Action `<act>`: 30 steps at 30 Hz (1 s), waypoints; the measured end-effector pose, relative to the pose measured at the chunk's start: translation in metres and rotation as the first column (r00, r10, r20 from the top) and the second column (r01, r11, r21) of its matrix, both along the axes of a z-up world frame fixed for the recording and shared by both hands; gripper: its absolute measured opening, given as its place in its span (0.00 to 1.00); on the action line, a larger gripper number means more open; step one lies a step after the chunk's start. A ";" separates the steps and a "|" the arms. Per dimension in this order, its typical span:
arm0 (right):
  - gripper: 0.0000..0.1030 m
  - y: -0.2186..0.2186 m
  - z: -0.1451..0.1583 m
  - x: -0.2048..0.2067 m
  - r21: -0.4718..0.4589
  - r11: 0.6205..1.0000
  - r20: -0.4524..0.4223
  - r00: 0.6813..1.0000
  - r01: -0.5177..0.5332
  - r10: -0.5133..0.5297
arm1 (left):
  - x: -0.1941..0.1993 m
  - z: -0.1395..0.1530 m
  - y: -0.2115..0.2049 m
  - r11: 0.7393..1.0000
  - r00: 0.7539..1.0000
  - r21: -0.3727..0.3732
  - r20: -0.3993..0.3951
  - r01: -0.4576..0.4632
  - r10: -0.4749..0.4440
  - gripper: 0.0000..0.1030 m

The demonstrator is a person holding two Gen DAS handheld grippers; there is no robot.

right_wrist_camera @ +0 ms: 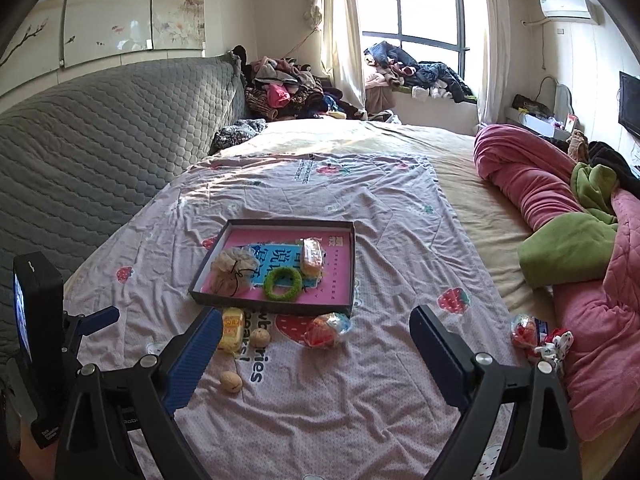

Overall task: Organize objects
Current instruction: 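Withdraw both tools from the tray back toward the remaining snacks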

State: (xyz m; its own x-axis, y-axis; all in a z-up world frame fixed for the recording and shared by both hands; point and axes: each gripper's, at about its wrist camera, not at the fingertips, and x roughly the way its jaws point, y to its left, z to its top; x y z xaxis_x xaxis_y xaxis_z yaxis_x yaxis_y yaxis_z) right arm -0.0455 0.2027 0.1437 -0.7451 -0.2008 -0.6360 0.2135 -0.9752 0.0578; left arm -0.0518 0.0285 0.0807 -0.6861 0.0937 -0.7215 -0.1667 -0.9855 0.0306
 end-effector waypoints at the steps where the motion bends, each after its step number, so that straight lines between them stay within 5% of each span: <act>1: 0.92 -0.001 -0.003 0.000 0.003 1.000 0.003 1.000 -0.001 0.001 | -0.001 -0.002 -0.001 1.000 1.000 0.001 0.003 0.000 0.000 1.00; 30: 0.92 -0.005 -0.102 -0.052 0.049 0.999 0.146 0.989 0.008 -0.015 | -0.052 -0.090 -0.004 1.000 0.994 -0.003 0.105 -0.002 0.002 1.00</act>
State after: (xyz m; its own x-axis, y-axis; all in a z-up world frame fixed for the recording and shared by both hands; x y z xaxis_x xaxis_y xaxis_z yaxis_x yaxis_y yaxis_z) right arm -0.0978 0.1974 0.0417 -0.6452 -0.1595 -0.7471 0.1947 -0.9800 0.0410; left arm -0.1034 0.0248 -0.0090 -0.6064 0.0903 -0.7900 -0.1669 -0.9859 0.0155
